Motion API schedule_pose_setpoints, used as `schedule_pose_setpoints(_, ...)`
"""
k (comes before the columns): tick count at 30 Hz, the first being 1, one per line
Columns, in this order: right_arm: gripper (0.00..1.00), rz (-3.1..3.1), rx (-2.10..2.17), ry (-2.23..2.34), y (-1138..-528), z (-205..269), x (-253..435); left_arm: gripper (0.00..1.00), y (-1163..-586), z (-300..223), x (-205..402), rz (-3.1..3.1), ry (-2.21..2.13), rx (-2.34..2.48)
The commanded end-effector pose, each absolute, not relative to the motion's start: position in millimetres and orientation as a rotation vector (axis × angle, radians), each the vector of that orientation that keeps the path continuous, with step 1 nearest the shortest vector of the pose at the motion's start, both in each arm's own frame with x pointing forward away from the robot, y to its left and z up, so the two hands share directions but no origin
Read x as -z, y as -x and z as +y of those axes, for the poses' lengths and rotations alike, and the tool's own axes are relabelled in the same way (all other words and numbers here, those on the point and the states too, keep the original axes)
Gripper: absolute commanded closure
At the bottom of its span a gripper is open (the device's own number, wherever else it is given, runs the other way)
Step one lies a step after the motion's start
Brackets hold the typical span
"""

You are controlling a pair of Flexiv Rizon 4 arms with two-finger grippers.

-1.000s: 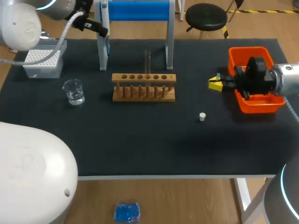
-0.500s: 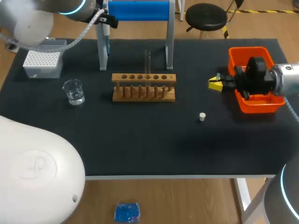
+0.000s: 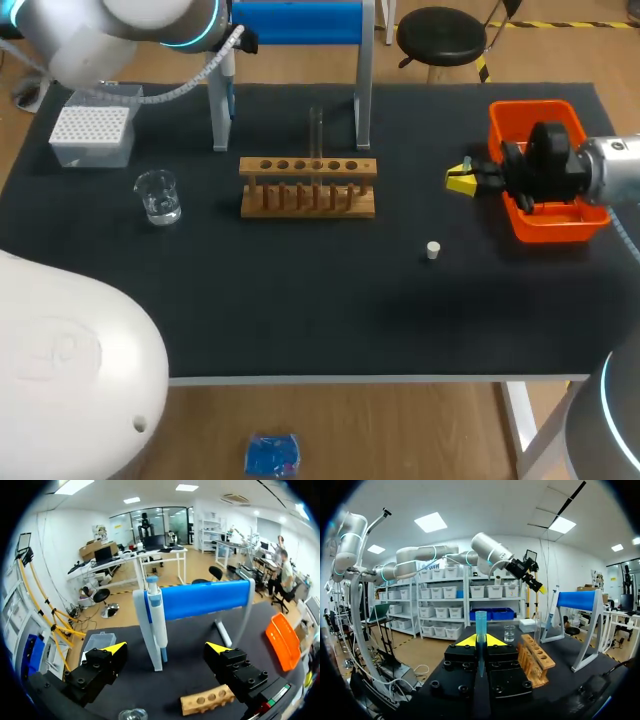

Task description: Invert the test tube, pick up the pipette, mount the tip to pipette, aspirate from beaker and dispense into the tube, eject the tip, return the pipette, and cap with the stopper.

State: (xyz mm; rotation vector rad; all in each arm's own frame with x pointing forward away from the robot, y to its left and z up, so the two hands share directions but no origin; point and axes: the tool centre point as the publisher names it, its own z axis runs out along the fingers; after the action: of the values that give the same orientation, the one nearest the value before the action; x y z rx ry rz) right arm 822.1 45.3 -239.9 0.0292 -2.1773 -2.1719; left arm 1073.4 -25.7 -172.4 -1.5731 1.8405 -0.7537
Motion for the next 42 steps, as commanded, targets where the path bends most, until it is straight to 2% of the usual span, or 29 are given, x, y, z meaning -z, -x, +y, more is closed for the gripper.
schedule_pose_setpoints(1, 1.00, -2.177, 2.171, -0.032, -822, 44, 240, 0.00, -1084, -32, 180, 1.778, 1.594, 0.756)
schedule_pose_setpoints(42, 1.00, -2.177, 2.171, -0.032, -822, 44, 240, 0.00, -1147, -30, 196, 1.601, 1.582, 0.874)
